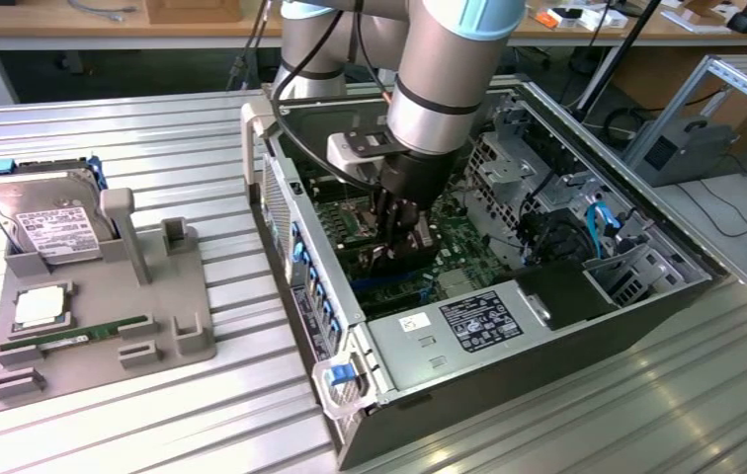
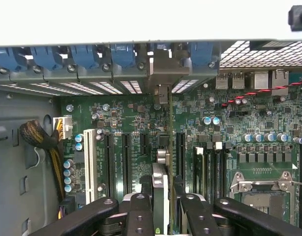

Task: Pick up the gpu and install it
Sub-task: 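Insert the gpu into the slot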

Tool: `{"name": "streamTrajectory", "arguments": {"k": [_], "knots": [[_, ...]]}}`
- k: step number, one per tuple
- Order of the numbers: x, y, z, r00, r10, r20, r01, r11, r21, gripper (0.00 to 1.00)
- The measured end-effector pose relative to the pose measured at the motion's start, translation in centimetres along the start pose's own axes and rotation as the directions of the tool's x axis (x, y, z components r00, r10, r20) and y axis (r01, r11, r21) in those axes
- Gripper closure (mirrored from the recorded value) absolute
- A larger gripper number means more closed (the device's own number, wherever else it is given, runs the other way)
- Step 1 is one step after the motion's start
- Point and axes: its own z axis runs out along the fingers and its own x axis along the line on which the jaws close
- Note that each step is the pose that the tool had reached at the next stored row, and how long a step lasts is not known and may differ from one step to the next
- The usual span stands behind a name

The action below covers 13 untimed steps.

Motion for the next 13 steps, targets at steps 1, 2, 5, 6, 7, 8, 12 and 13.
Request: {"name": "streamTrajectory", "arguments": {"k": [1,2,5,6,7,8,12,13], "knots": [[0.00,0.00,0.02,1.0000,0.000,0.0001,0.000,1.0000,0.0000,0.73],[0.00,0.00,0.06,1.0000,0.000,0.0002,0.000,1.0000,0.0001,0.73],[0.00,0.00,0.14,1.0000,0.000,0.0000,0.000,1.0000,0.0000,0.73],[0.00,-0.01,0.16,1.0000,0.000,0.0000,0.000,1.0000,0.0000,0.73],[0.00,-0.01,0.19,1.0000,0.000,0.0001,0.000,1.0000,0.0000,0.73],[0.00,-0.01,0.21,1.0000,0.000,0.0002,0.000,1.0000,0.0000,0.73],[0.00,-0.01,0.25,1.0000,0.000,0.0001,0.000,1.0000,0.0000,0.73],[0.00,-0.01,0.26,1.0000,0.000,0.0001,0.000,1.0000,0.0000,0.73]]}}
